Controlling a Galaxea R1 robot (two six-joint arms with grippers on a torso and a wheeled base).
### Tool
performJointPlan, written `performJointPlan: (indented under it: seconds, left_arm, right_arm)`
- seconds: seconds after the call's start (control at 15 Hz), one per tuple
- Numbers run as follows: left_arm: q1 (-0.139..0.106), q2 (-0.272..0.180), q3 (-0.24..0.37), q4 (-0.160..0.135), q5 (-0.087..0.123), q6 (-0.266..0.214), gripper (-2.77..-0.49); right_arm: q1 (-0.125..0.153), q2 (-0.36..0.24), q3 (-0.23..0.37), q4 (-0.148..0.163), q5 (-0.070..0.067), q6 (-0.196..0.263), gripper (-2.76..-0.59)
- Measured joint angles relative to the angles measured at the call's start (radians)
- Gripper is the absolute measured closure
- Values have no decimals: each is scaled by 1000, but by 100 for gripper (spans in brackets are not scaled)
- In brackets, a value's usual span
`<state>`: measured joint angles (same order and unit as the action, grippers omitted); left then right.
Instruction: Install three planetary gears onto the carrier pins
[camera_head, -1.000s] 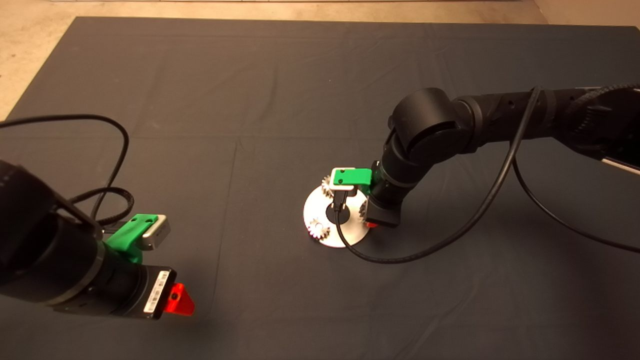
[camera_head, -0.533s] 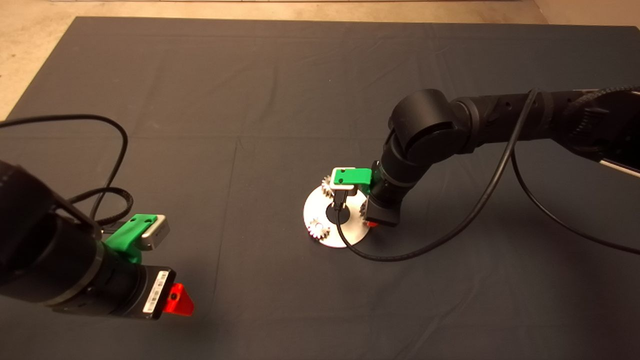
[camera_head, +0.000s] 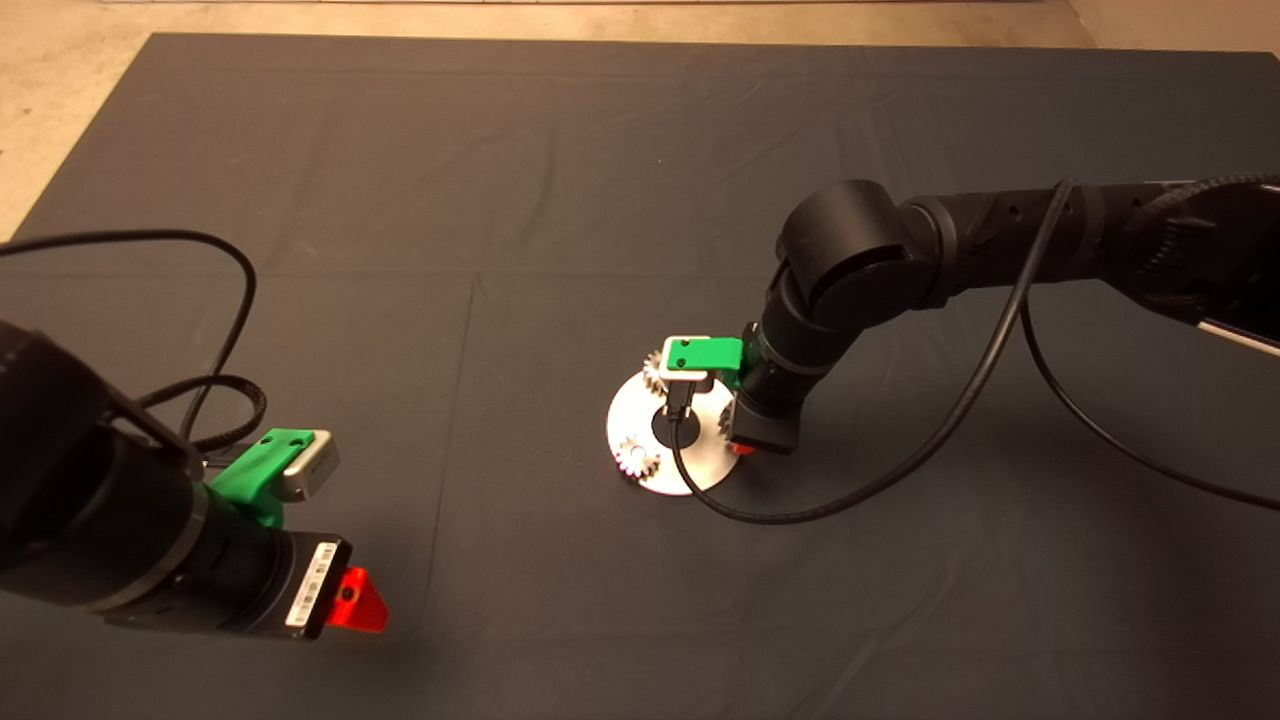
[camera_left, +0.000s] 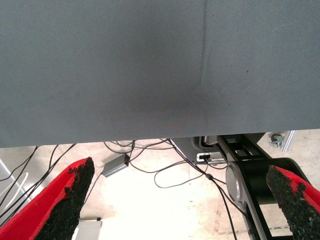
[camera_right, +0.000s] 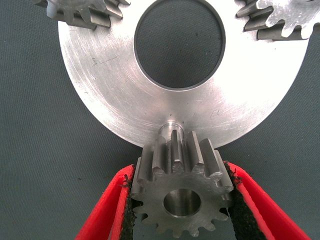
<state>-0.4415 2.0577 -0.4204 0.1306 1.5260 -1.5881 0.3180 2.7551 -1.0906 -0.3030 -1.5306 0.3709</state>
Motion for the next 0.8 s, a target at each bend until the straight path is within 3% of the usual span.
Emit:
performJointPlan:
  seconds: [0.53, 0.8]
  left_arm:
    - [0, 0, 0, 0, 0, 0, -248]
    - [0, 0, 1, 0, 0, 0, -248]
  right_arm:
    - [-10, 5, 0, -1, 0, -1, -112]
    - [-11, 5, 0, -20, 0, -1, -113]
